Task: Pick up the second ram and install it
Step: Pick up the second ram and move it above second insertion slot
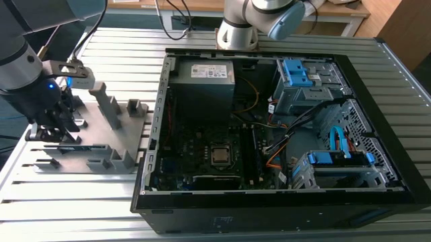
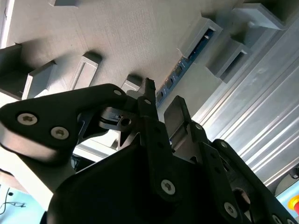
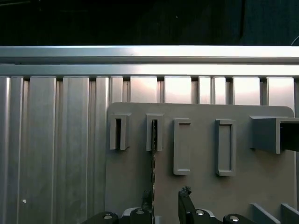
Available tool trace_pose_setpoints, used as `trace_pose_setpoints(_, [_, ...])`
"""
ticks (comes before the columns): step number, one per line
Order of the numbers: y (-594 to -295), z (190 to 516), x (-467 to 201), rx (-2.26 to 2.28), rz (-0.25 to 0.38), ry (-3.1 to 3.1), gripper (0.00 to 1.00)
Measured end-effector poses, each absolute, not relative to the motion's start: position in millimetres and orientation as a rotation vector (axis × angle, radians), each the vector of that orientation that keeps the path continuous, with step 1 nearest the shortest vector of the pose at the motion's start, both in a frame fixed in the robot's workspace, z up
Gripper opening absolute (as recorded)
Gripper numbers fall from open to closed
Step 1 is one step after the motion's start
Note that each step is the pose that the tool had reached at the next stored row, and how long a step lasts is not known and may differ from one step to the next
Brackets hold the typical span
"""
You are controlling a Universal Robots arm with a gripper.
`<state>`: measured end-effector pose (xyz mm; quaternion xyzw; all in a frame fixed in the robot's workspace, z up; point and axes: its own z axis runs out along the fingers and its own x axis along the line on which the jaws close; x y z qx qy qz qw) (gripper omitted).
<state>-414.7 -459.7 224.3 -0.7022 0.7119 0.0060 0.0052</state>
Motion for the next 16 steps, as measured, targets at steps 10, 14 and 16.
trace_pose_setpoints(10, [-459.8, 217.8, -414.9, -2.199, 0.019, 2.229, 0.36])
trace_pose_setpoints(14, [-459.8, 215.6, -414.9, -2.199, 0.019, 2.229, 0.36])
trace_pose_setpoints(16, [-459.8, 214.5, -414.9, -2.199, 0.019, 2.229, 0.36])
